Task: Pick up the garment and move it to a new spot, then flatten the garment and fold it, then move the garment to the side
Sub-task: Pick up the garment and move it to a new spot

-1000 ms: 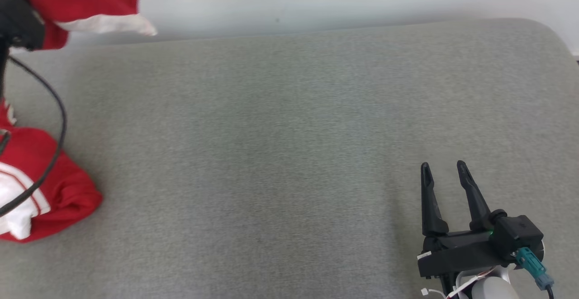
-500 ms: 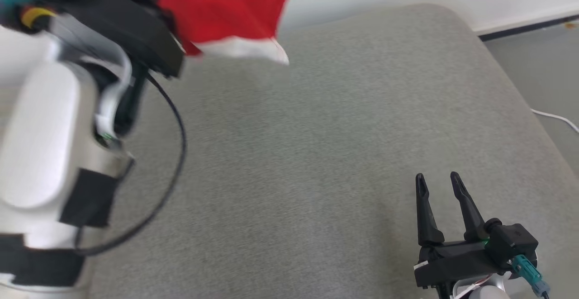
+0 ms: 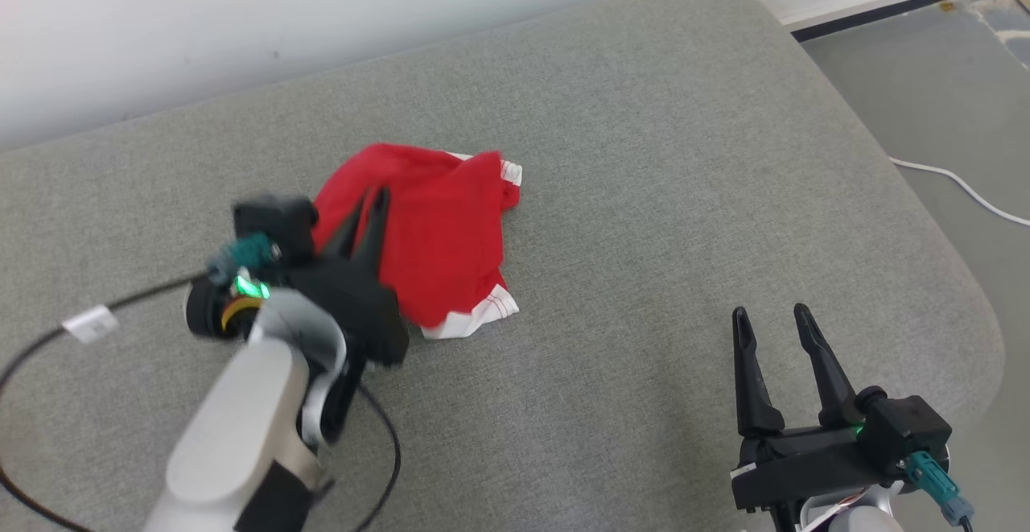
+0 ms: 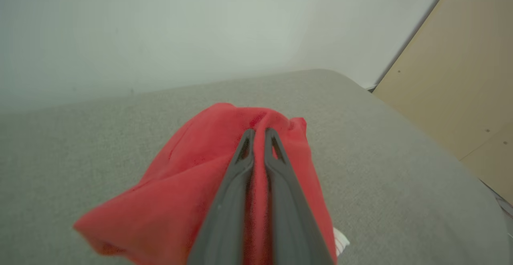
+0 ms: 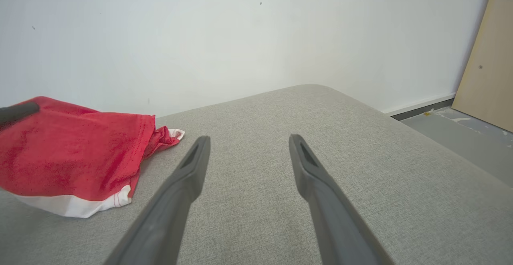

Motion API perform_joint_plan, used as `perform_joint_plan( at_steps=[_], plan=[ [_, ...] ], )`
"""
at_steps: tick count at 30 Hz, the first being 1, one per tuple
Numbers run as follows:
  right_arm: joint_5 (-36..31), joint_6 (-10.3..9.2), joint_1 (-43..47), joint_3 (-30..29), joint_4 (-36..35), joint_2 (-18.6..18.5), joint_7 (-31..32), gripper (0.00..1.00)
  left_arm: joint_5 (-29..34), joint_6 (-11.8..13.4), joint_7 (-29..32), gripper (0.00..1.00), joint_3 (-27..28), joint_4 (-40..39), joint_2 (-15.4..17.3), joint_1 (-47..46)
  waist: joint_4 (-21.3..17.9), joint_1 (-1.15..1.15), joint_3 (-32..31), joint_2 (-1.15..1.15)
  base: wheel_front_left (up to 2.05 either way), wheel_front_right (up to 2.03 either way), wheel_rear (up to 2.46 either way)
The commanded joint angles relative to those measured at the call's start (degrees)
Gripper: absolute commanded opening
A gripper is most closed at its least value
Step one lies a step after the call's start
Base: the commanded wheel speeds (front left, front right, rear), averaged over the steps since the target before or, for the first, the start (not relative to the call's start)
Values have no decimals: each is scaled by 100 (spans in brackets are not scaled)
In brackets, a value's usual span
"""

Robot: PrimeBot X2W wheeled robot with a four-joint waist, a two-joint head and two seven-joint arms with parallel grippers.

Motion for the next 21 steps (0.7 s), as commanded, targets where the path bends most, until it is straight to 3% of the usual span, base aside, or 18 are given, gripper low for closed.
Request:
perform_joint_plan(
  at_steps=[1,3,4,13,21],
  plan=[
    [28,-12,-27,20,4,16,-6,100,52,-15,-64,0,-51,130,-7,108,10,0,23,0,0,0,0],
    [4,-12,-36,15,14,16,-5,100,53,-42,-153,4,-129,428,-106,234,53,0,41,0,0,0,0],
    [-11,-12,-46,17,21,17,-5,100,41,-53,-228,100,-155,534,-154,260,77,0,39,0,0,0,0],
    [-226,-12,99,-93,47,14,-5,100,166,-232,-1173,100,-305,530,-337,-30,545,0,-280,0,0,0,0],
    [-347,-12,242,-211,-1,13,-6,100,333,-134,-1592,100,4,-96,247,206,998,0,-539,0,0,0,0]
  ],
)
